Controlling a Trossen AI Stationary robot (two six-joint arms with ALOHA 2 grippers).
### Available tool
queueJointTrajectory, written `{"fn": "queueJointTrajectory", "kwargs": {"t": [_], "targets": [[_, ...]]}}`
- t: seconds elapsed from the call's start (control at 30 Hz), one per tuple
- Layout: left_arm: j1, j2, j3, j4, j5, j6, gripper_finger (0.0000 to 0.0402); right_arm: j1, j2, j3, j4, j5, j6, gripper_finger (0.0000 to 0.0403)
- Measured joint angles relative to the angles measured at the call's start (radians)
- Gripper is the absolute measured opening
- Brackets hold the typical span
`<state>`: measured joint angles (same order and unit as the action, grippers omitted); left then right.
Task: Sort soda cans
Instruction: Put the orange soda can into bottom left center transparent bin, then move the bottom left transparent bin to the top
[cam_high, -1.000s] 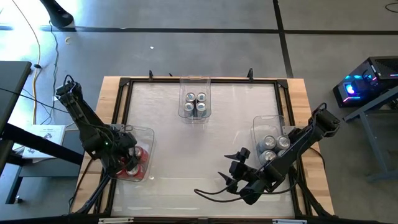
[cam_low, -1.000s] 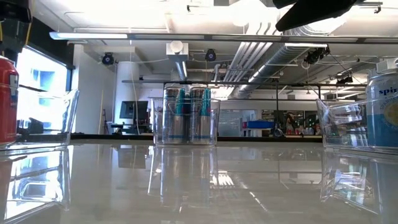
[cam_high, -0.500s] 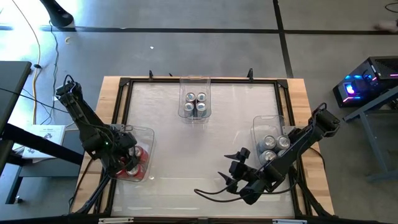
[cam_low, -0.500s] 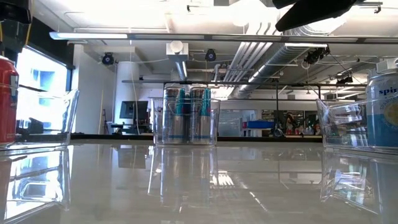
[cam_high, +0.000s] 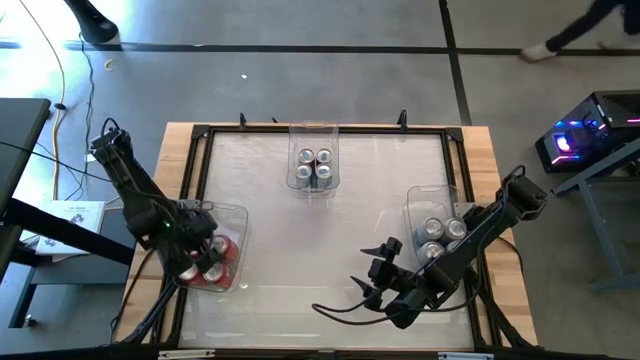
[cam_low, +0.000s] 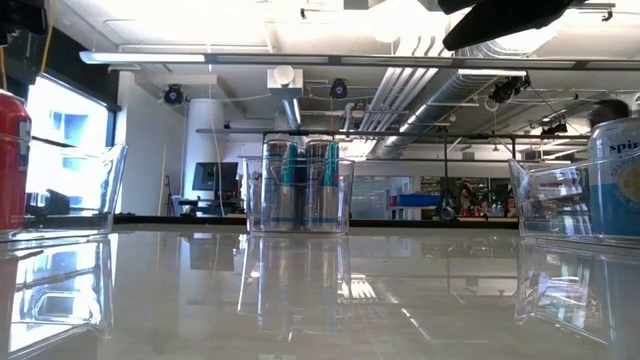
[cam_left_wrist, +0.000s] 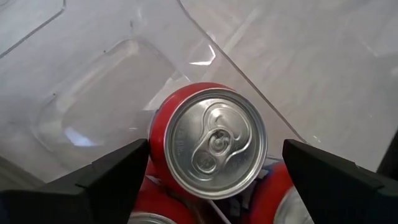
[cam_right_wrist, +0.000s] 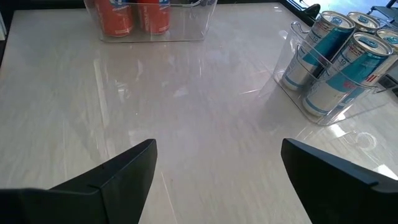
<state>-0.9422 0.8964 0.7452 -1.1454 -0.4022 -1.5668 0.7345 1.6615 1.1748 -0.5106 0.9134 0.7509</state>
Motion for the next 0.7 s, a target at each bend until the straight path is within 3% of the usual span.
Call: {"fn": "queueJointTrajectory", "kwargs": {"t": [0.3,0.7], "targets": [[0.000,-0.004,0.007,0.105,-0.010,0.114,0.0365,-0.001,0.000,0.000,0.000,0.000,0.000,0.0339],[0.001,0.029,0.126,-0.005,-0.037,0.157,0.0365,-0.002,0.000,0.000,0.002,0.000,0.000,0.0339]]}}
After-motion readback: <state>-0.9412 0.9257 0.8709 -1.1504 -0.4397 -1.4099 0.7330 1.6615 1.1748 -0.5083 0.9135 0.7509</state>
